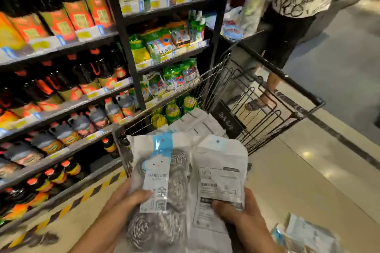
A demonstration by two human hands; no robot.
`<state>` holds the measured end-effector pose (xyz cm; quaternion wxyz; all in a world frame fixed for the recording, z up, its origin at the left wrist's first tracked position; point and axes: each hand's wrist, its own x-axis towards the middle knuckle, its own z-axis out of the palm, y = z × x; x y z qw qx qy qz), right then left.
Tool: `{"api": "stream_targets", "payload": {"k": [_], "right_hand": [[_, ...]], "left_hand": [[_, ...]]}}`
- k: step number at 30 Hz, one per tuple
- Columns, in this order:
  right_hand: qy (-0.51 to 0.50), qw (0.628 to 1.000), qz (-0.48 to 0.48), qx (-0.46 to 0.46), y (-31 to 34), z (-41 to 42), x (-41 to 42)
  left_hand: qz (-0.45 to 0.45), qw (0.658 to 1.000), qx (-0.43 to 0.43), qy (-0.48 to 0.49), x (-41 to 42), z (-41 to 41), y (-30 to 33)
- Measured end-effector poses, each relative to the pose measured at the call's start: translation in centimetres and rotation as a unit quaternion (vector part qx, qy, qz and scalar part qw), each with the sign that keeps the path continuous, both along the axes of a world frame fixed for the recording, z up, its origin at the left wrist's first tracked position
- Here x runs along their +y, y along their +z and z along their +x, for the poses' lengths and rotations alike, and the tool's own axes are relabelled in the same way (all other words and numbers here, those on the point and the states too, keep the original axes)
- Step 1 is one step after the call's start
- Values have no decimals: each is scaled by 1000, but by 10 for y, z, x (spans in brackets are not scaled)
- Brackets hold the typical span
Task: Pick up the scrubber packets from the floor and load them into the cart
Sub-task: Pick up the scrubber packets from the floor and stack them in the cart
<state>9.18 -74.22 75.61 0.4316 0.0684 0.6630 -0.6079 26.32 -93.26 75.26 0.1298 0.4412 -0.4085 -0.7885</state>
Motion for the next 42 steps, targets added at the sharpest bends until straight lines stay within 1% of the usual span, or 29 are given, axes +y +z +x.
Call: {"api": "stream_targets", "payload": {"k": [3,6,10,12,14,17,21,23,25,27,30,33,35,39,42], "right_hand": [[-48,999,13,-12,-3,0,-24],[-76,996,39,-17,-12,-7,-49],[-125,990,54,-34,-32,-29,-78],[-129,989,66,-27,-36,-46,-91],[-126,989,77,-16,-35,-63,-103],[-105,990,94,6,-38,-90,-115],[-131,985,112,14,-50,-108,-130],[-137,982,129,7,-60,-104,-143],[-150,979,141,-2,-74,-94,-160],[-174,971,163,-7,-85,-81,-180],[-208,961,178,-45,-107,-52,-215],[-229,948,203,-91,-139,-10,-253],[-250,937,214,-117,-158,9,-276],[-298,919,205,-157,-203,20,-310],[-317,908,222,-160,-237,16,-314]], "left_hand": [[-30,998,-20,-52,-45,-21,2],[-54,992,-37,-105,-79,-48,0],[-53,988,-71,-125,-117,-86,-13],[-46,984,-93,-141,-132,-103,-16],[-42,981,-90,-166,-146,-120,-20],[-86,966,-120,-212,-164,-148,-27],[-127,946,-177,-241,-190,-177,-41],[-123,937,-193,-265,-206,-186,-50],[-136,920,-211,-301,-222,-194,-59],[-143,904,-211,-343,-239,-199,-70],[-157,887,-216,-376,-270,-202,-99],[-193,850,-247,-423,-298,-192,-144],[-215,827,-286,-434,-312,-185,-171],[-199,827,-314,-421,-323,-183,-206],[-219,808,-319,-444,-325,-191,-225]]}}
